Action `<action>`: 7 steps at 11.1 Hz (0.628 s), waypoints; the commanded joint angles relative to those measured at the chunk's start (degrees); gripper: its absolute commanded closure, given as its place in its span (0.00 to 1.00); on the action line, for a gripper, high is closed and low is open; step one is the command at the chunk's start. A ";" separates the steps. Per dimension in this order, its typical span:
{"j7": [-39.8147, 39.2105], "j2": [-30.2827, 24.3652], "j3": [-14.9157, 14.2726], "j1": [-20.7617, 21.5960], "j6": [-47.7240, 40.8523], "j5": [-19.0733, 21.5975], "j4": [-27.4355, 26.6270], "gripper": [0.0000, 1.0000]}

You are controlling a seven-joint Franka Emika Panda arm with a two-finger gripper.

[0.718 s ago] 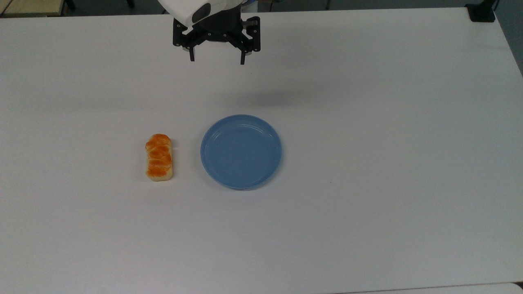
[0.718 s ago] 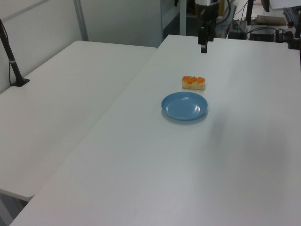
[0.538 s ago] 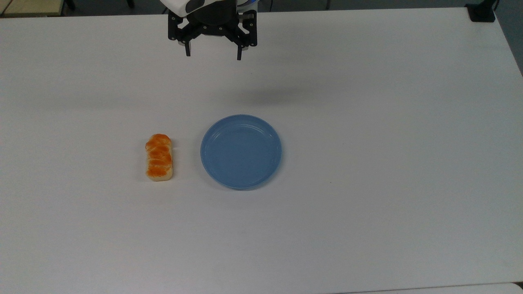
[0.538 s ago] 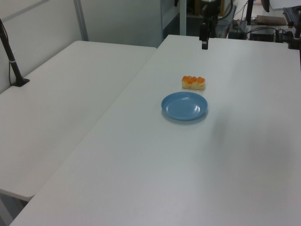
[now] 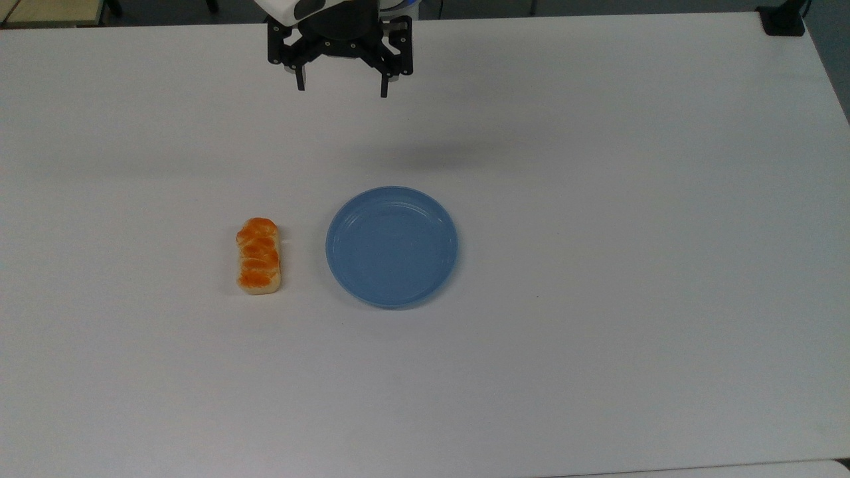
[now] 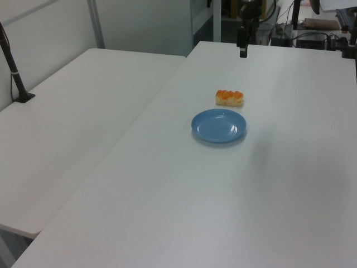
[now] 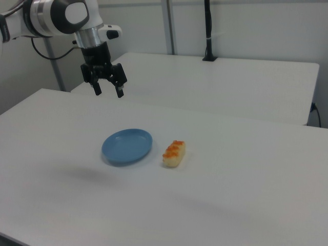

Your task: Put the bread on a plate

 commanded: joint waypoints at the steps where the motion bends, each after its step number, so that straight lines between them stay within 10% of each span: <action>1: 0.15 -2.07 -0.35 -0.14 0.36 -0.47 -2.61 0.00; 7: -8.11 2.40 -0.26 -6.80 6.67 0.23 -2.52 0.00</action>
